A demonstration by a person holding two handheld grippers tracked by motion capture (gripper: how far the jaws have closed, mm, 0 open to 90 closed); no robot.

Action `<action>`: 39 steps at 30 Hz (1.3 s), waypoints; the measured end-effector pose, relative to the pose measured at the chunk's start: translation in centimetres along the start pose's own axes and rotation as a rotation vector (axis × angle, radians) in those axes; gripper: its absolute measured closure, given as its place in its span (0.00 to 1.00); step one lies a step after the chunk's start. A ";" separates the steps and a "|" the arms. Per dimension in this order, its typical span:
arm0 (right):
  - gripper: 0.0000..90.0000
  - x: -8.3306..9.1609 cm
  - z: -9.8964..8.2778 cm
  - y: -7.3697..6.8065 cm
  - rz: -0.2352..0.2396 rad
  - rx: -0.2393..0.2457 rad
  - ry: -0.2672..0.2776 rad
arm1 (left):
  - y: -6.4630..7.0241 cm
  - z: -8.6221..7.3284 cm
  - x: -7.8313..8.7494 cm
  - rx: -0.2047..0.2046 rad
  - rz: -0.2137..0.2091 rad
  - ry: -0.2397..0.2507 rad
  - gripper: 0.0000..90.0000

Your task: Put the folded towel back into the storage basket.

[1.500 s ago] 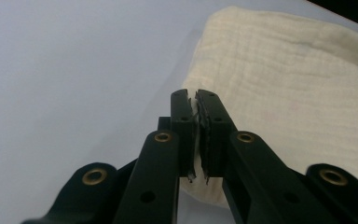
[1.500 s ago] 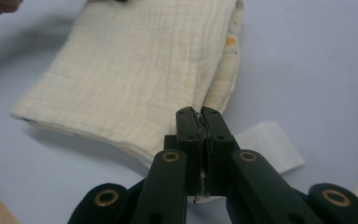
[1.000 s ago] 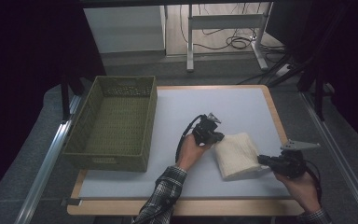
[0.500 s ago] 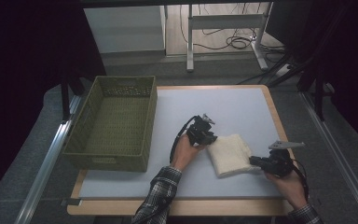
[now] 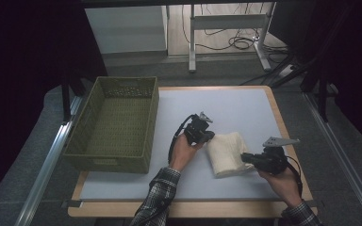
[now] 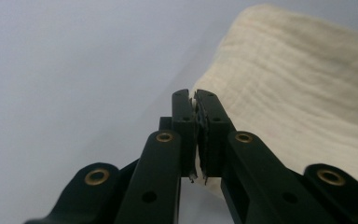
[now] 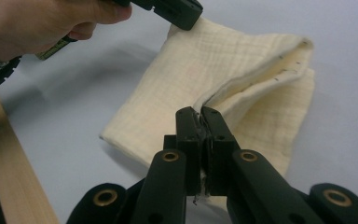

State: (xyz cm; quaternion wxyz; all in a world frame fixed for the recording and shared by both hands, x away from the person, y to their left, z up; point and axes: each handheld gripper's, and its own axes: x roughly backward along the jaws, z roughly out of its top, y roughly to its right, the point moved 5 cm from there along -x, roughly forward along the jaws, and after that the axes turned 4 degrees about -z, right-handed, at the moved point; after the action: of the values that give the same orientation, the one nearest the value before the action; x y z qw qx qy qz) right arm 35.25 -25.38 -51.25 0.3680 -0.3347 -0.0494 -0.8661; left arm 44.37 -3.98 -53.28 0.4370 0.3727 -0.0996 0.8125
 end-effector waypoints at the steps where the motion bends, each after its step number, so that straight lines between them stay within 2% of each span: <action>1: 0.97 -0.1 -0.2 0.2 0.000 -0.011 -0.006 | -0.3 -0.3 -0.2 0.011 -0.003 -0.015 0.96; 4: 0.97 -0.7 -1.3 1.3 -0.025 -0.044 -0.028 | -0.8 -0.9 -0.5 0.031 0.004 -0.024 0.93; 8: 0.96 -1.2 -2.8 2.9 -0.064 -0.082 -0.050 | -0.8 -1.1 -0.8 0.036 -0.001 -0.018 0.82; 10: 0.93 -1.3 -3.2 3.2 -0.079 -0.072 -0.056 | -0.5 -0.7 -0.7 0.021 0.008 -0.009 0.69; 13: 0.85 -1.0 -3.3 3.1 -0.106 -0.049 -0.057 | -0.1 -0.2 -0.6 0.003 0.016 0.001 0.60; 15: 0.82 -0.4 -2.9 2.9 -0.122 -0.033 -0.044 | 0.0 0.3 -0.6 0.001 0.009 0.019 0.59; 18: 0.78 0.2 -2.3 2.8 -0.159 -0.009 -0.024 | 0.2 0.9 -0.8 -0.011 0.014 0.011 0.57; 19: 0.77 0.2 -2.2 2.8 -0.163 -0.005 -0.023 | 0.6 1.4 -1.4 -0.030 0.013 -0.004 0.57; 20: 0.77 0.2 -2.2 2.8 -0.163 -0.005 -0.023 | 0.6 1.4 -1.4 -0.030 0.013 -0.004 0.58; 22: 0.74 -0.4 -2.3 3.0 -0.157 -0.012 -0.031 | 1.0 1.7 -2.2 -0.051 0.023 -0.019 0.58; 25: 0.73 -1.1 -3.1 3.3 -0.166 -0.010 -0.068 | 0.7 1.4 -2.4 -0.043 0.033 -0.022 0.56; 26: 0.73 -1.2 -3.4 3.4 -0.168 -0.012 -0.066 | 0.7 1.4 -2.4 -0.043 0.033 -0.022 0.55; 29: 0.71 -1.1 -3.7 3.6 -0.158 -0.032 -0.049 | 0.2 0.9 -1.6 -0.025 0.041 -0.012 0.55; 30: 0.70 -1.1 -3.8 3.6 -0.157 -0.034 -0.048 | -0.2 0.5 -0.8 -0.011 0.041 0.000 0.55; 33: 0.66 -1.0 -3.6 3.5 -0.159 -0.037 -0.045 | -0.7 -0.2 0.0 0.018 0.030 0.004 0.55; 35: 0.64 -1.0 -3.4 3.3 -0.159 -0.031 -0.040 | -1.0 -0.9 0.0 0.030 0.024 -0.013 0.55; 37: 0.62 -1.3 -3.6 3.2 -0.160 -0.016 -0.067 | -1.1 -1.2 -0.2 0.040 0.020 -0.019 0.55; 39: 0.61 -1.6 -3.7 3.1 -0.159 -0.019 -0.071 | -1.6 -2.1 -0.8 0.066 0.008 -0.025 0.54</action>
State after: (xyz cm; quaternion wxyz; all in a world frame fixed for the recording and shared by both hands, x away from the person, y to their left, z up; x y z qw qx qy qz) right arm 36.08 -27.91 -55.60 0.2927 -0.3635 -0.0808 -0.8807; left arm 44.79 -2.52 -55.56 0.4199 0.3967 -0.0795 0.8124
